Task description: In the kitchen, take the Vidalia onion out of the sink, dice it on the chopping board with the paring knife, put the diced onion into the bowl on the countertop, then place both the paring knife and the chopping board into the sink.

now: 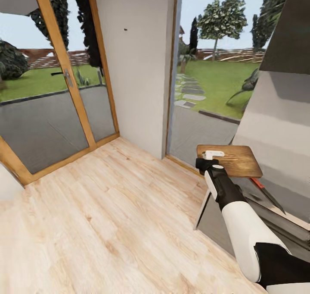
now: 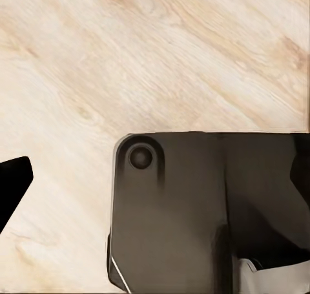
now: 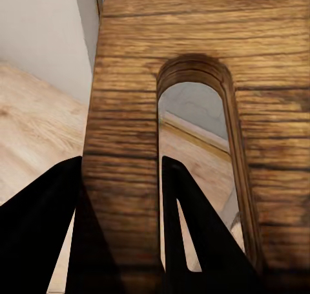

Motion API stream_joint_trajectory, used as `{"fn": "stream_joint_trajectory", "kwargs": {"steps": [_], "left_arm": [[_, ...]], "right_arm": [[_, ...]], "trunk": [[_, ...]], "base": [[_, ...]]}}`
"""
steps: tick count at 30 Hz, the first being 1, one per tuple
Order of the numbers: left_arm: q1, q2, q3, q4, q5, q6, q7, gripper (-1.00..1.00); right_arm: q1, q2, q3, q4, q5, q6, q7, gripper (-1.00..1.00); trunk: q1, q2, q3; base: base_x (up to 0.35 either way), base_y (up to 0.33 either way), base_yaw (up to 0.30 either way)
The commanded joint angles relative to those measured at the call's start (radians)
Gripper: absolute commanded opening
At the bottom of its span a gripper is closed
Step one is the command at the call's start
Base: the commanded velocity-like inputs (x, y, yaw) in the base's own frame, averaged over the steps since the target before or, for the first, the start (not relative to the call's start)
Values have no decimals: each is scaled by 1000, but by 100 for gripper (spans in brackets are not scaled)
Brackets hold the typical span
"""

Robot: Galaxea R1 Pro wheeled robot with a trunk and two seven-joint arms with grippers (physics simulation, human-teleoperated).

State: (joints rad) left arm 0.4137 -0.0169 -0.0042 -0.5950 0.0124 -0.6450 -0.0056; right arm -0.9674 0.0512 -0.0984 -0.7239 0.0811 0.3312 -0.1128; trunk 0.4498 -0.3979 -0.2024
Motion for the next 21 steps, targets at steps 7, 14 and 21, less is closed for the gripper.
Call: {"fn": "stream_joint_trajectory", "kwargs": {"steps": [7, 14, 21], "left_arm": [[0, 0, -1, -3, 1, -1, -1, 100], [0, 0, 0, -3, 0, -2, -1, 100], [0, 0, 0, -3, 0, -1, -1, 100]], "right_arm": [[-1, 0, -3, -2, 9, 6, 2, -100], [-1, -2, -4, -1, 8, 9, 4, -100], [-1, -2, -4, -2, 9, 8, 3, -100]], "trunk": [[0, -2, -2], [0, -2, -2], [0, -2, -2]], "base": [[-201, -198, 42], [-26, -25, 3], [-1, -69, 0]]}}
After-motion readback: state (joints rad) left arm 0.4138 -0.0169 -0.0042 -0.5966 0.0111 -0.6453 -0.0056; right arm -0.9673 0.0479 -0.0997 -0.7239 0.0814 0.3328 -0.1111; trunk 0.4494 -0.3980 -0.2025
